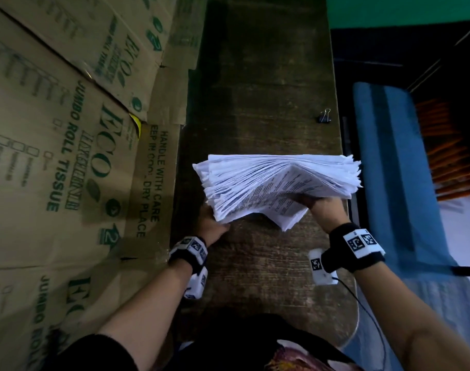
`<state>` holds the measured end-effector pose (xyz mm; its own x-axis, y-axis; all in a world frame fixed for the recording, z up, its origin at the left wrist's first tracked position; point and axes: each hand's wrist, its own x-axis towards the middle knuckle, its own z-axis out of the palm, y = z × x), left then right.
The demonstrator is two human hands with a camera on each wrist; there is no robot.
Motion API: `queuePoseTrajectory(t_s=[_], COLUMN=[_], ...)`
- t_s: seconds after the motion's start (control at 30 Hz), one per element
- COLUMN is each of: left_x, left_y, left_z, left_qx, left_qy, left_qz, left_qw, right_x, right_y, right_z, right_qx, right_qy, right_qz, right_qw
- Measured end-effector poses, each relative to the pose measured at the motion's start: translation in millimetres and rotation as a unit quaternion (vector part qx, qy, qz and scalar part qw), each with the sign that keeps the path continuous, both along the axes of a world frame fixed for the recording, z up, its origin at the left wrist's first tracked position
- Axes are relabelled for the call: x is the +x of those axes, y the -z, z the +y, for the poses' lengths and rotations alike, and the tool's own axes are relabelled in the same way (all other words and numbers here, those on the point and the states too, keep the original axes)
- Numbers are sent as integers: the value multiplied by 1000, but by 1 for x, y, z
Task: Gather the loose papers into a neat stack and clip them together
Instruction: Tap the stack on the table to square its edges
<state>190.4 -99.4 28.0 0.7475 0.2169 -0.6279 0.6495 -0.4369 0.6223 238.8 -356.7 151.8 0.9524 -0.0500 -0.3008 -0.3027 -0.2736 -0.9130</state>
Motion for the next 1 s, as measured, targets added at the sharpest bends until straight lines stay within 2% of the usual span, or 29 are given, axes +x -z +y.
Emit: queuePoseTrajectory(t_s=[0.03, 0.07, 0.13, 0.2, 0.3, 0.4, 0.53, 0.7, 0.8, 0.9, 1.0], left_x=[3, 6, 10, 13, 20, 24, 28, 18, 18, 22, 24], left_y=[-9, -21, -52, -82, -120, -138, -146, -149, -154, -162, -160], left_z=[5, 10, 11, 11, 15, 13, -2, -17, -33, -29, -16], left_qx=[8, 7, -58, -123, -179, -199, -157, -135, -123, -124, -113], left_qy=[25, 39, 34, 15, 24, 17, -59, -63, -100, -144, -102], left_qz=[21, -5, -158, -274, -356, -411, -390, -382, -384, -357, -311], left_qw=[999, 999, 985, 954, 917, 889, 906, 912, 910, 915, 938], right_x=[1, 2, 5, 7, 7, 7, 7, 5, 8, 17, 23], right_y=[-1, 0, -3, -11, -30, -47, -48, -42, -41, -42, -38], right_z=[-1, -3, -4, -5, -16, -21, -7, -4, 6, 0, -10], right_qx=[1, -1, 13, 36, 109, 170, 131, 103, 57, 94, 119], right_qy=[-2, -9, -29, -60, -69, -58, -74, -115, -133, -106, -85], right_qz=[4, 7, 9, -1, -70, -114, -104, -108, -140, -135, -83], right_qw=[1000, 1000, 999, 998, 989, 977, 983, 982, 979, 981, 986])
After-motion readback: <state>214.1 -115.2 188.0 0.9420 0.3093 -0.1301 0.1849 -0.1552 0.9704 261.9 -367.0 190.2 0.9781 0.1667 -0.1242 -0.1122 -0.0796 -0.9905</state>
